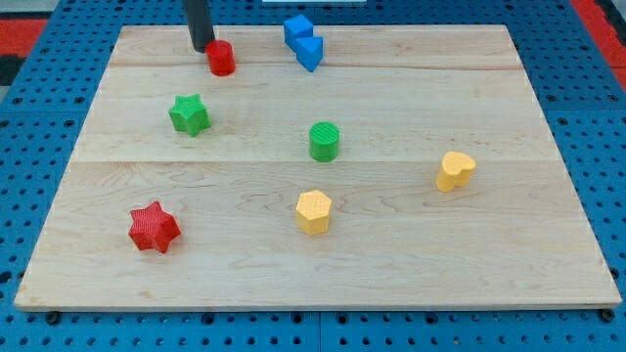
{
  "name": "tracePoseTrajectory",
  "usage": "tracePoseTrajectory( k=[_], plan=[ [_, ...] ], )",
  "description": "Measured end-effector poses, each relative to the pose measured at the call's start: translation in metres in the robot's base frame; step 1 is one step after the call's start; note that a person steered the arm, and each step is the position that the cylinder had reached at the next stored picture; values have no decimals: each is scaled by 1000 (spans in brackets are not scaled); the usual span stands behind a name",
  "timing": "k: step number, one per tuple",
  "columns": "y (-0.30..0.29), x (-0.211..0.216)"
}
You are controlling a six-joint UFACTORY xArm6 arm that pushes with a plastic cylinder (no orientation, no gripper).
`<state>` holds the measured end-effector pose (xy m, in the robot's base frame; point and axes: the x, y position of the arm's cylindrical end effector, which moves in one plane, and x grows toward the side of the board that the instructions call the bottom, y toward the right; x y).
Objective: Push the red circle towards the top right of the board
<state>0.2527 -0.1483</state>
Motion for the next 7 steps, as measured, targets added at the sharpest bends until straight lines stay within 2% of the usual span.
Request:
tracePoseTrajectory(
  k=[3,4,7],
  plan=[
    [65,78],
    [83,89],
    [191,96]
  ],
)
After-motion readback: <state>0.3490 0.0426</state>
